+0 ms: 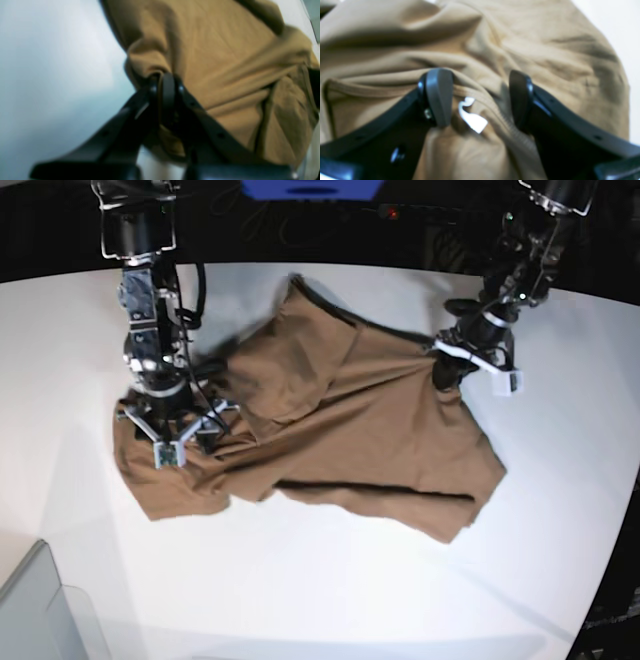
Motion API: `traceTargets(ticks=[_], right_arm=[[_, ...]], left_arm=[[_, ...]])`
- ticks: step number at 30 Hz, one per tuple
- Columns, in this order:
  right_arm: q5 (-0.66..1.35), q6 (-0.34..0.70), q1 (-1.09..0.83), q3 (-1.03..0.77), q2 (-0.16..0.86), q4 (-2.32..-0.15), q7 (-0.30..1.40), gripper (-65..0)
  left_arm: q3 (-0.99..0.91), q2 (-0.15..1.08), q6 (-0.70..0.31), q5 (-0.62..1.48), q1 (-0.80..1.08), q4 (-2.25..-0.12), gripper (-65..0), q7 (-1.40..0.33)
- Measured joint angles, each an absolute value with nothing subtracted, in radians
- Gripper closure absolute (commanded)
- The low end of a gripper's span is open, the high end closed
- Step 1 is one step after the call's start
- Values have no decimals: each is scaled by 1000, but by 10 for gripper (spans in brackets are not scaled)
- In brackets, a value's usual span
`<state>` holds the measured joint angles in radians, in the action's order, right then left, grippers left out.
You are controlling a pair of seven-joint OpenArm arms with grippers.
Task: Layout the t-shirt on the table in an organized manner, then fold the t-shirt properly
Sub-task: 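Hold the shirt with the left gripper and regrasp the collar with the right gripper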
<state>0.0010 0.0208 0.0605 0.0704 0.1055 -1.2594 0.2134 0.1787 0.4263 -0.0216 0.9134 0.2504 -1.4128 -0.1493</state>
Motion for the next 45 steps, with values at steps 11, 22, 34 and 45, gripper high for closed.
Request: traceTargets(ticks=[11, 22, 34, 45], right_arm=[[3, 15, 13, 75, 115, -1604, 207, -369], [1, 11, -337, 75, 3, -1764, 210, -369], [1, 10, -429, 301, 14, -1819, 212, -369], [1, 10, -321, 389, 23, -1660, 217, -369]], left_arm=[[-113, 418, 19, 910, 454, -1647, -5, -207], [-117, 418, 18, 913, 439, -1648, -176, -209], [-240, 418, 15, 913, 514, -1691, -491, -216], [-267, 427, 13, 908, 171, -1501, -491, -291]])
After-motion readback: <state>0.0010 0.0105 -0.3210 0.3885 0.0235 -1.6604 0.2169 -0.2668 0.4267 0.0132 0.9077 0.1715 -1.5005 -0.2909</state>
